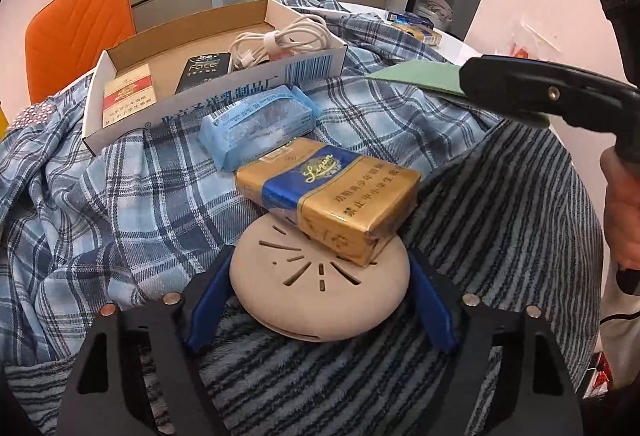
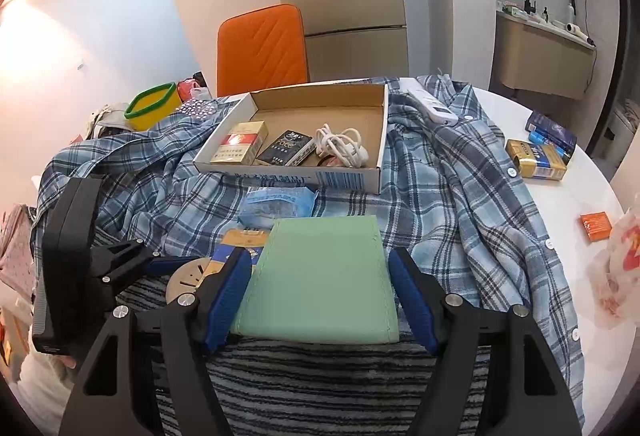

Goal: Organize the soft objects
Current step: 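Grasp the green pad with the right gripper while the left grasps the beige round disc, then carry the green pad and beige disc into the box and open both grippers, then withdraw both tools and move toward the gold cigarette pack and blue tissue pack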

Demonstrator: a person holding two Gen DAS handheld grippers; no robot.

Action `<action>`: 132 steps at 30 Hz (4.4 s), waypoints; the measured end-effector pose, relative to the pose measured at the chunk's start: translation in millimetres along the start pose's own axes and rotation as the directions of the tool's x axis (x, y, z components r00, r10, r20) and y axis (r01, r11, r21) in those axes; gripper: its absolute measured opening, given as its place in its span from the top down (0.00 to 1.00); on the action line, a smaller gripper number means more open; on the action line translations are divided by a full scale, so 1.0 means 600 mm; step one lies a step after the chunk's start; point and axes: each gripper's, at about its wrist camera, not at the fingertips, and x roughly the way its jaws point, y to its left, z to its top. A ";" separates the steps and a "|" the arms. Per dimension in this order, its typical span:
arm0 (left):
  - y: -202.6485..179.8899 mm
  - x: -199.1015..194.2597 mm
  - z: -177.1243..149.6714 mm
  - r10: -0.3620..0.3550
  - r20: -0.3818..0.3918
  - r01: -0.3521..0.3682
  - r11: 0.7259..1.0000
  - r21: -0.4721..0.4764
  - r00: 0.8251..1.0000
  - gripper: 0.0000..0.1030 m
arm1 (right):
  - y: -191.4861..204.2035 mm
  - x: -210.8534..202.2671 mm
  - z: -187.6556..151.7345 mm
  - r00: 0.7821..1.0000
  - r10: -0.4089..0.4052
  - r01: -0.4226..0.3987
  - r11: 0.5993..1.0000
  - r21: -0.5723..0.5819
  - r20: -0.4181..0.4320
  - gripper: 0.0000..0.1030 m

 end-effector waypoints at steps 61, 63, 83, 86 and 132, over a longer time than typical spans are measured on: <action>0.112 -0.206 0.165 0.354 0.761 -0.226 0.935 -0.273 0.544 0.28 | 0.073 -0.033 0.173 0.733 -0.144 0.228 0.973 -0.041 0.665 0.29; 0.121 -0.190 0.162 0.345 0.754 -0.220 0.938 -0.266 0.558 0.28 | 0.067 -0.007 0.181 0.736 -0.164 0.247 0.968 -0.034 0.657 0.29; 0.165 -0.075 0.166 0.391 0.530 -0.263 0.916 -0.302 0.753 0.26 | 0.014 0.191 0.186 0.948 -0.126 0.153 0.986 -0.071 0.293 0.29; 0.169 -0.075 0.168 0.388 0.535 -0.260 0.918 -0.300 0.750 0.26 | 0.011 0.204 0.180 0.956 -0.127 0.152 0.986 -0.074 0.263 0.29; 0.088 -0.202 0.123 0.392 0.652 -0.246 0.919 -0.308 0.649 0.00 | 0.014 0.034 0.172 0.883 -0.119 0.129 0.992 0.010 0.454 0.17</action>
